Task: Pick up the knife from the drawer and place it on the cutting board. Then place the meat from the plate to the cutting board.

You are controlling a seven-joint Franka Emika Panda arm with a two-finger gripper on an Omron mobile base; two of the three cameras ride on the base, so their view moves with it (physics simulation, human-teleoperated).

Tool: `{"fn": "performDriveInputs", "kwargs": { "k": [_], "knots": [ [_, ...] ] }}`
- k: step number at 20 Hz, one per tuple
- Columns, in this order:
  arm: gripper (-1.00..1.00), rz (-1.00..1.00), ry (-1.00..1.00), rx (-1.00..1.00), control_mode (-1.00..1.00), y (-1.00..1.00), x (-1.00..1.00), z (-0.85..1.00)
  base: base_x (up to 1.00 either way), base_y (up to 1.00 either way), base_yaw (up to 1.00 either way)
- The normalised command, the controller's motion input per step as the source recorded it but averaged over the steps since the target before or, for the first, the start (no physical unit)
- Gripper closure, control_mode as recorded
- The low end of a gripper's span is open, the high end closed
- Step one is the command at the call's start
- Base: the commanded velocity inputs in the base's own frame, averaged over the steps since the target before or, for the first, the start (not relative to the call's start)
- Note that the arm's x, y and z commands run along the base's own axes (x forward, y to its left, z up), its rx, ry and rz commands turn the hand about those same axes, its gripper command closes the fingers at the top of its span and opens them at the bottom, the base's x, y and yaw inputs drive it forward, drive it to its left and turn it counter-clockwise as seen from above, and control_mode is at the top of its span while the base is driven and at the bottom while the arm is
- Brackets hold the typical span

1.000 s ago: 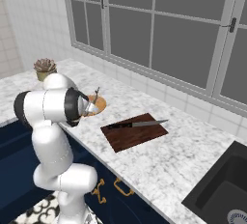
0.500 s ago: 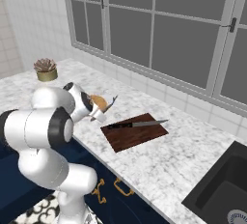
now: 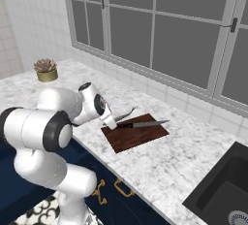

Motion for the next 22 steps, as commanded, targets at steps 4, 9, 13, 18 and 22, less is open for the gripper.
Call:
{"fn": "performDriveInputs", "kwargs": {
  "k": [4,9,13,18,22],
  "knots": [
    [1.0,-0.22,-0.01,-0.02,-1.0,-0.27,0.0,-0.59,0.0,0.0,0.0],
    [-1.0,-0.19,0.0,0.0,-1.0,-0.38,0.0,-0.26,0.0,0.0,0.0],
    [-1.0,-0.14,-0.03,0.0,-1.0,-0.05,-0.06,0.0,0.0,0.0,0.0],
    [-1.0,-0.09,-0.11,0.0,-1.0,0.0,-0.1,0.0,0.0,0.0,0.0],
    [-1.0,-0.02,-0.19,0.0,-1.0,0.1,-0.45,0.0,0.0,0.0,0.0]
  ]
}}
